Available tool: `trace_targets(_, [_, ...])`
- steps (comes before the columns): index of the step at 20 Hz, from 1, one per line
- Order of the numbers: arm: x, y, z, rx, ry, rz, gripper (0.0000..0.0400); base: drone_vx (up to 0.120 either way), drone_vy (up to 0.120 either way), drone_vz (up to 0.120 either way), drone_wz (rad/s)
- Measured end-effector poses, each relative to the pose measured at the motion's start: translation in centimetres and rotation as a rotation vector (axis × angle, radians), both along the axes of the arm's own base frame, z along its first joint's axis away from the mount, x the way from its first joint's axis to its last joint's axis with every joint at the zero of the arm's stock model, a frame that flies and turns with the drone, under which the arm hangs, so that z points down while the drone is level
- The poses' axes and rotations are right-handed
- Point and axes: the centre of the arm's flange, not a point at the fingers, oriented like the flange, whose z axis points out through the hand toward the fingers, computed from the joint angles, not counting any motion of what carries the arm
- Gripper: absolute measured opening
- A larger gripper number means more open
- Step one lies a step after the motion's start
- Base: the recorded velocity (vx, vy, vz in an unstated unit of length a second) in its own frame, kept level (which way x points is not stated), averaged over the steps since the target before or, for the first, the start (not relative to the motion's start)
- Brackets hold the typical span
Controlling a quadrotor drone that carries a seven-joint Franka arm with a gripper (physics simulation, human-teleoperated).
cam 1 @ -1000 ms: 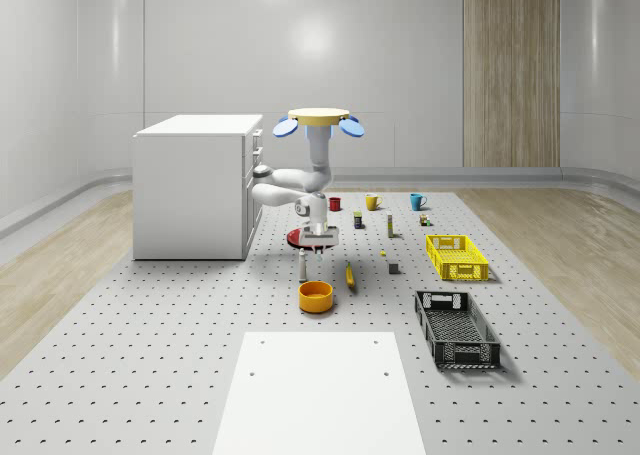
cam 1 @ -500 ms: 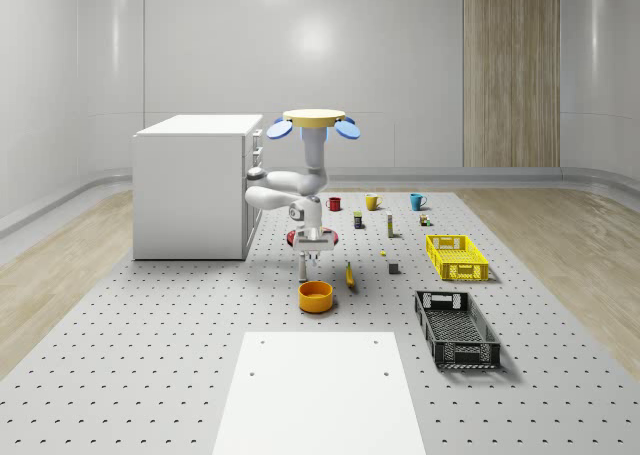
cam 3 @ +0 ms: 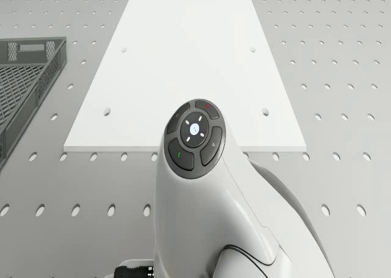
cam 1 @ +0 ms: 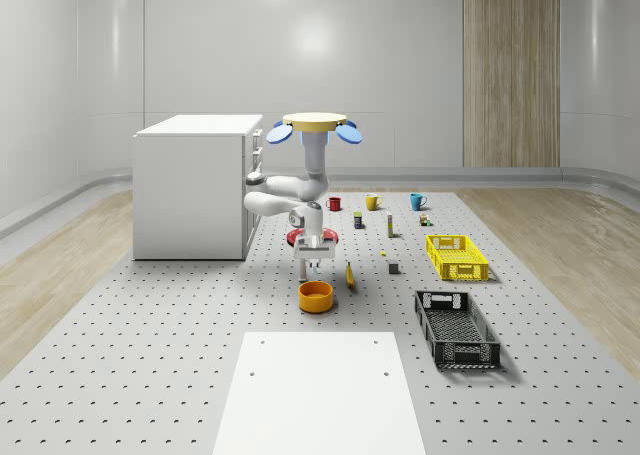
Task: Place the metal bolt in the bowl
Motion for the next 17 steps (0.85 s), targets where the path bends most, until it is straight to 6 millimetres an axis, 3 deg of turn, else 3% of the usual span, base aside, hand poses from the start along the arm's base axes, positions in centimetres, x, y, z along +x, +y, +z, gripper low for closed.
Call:
trace_targets(7, [0.00,0.00,0.00,0.000,0.000,0.000,0.0100,0.103,0.000,-0.097,0.000])
trace_targets(9, [0.00,0.00,0.00,0.000,0.000,0.000,0.0218,0.000,0.000,0.000,0.000])
trace_targets(11, [0.00,0.00,0.00,0.000,0.000,0.000,0.0289,0.000,0.000,0.000,0.000])
trace_targets(14, [0.00,0.00,0.00,0.000,0.000,0.000,0.0348,0.000,0.000,0.000,0.000])
trace_targets(17, [0.00,0.00,0.00,0.000,0.000,0.000,0.0375,0.000,0.000,0.000,0.000])
